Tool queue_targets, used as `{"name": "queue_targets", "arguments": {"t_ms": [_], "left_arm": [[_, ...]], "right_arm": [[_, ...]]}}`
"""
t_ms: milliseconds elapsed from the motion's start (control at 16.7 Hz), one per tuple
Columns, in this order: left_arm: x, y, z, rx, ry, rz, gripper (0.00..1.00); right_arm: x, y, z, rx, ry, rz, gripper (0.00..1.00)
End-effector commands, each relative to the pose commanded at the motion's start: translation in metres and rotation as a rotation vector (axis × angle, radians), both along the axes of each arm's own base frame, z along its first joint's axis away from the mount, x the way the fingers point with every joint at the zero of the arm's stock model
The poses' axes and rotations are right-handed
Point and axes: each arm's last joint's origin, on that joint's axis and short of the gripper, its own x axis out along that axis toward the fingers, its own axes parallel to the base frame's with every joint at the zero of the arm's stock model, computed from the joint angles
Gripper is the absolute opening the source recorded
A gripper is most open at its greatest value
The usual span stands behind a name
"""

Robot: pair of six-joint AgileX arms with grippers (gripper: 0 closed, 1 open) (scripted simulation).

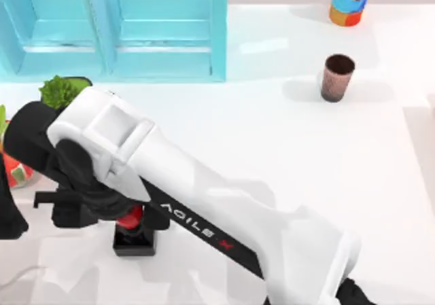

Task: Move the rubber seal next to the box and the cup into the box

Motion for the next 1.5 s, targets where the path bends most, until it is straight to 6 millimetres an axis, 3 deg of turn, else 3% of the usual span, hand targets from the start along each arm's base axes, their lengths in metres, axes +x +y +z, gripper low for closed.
{"name": "queue_targets", "arguments": {"t_ms": [360, 420, 1020, 1500], "left_arm": [[0.000, 0.000, 0.000, 0.000, 0.000, 0.000, 1.00], [0.000, 0.000, 0.000, 0.000, 0.000, 0.000, 1.00], [0.000, 0.000, 0.000, 0.000, 0.000, 0.000, 1.00], [0.000, 0.000, 0.000, 0.000, 0.000, 0.000, 1.00]], "right_arm": [[0.000, 0.000, 0.000, 0.000, 0.000, 0.000, 0.02], [0.000, 0.000, 0.000, 0.000, 0.000, 0.000, 0.00], [-0.001, 0.008, 0.008, 0.065, -0.026, 0.011, 0.00], [0.015, 0.007, 0.060, 0.088, -0.040, 0.017, 0.00]]}}
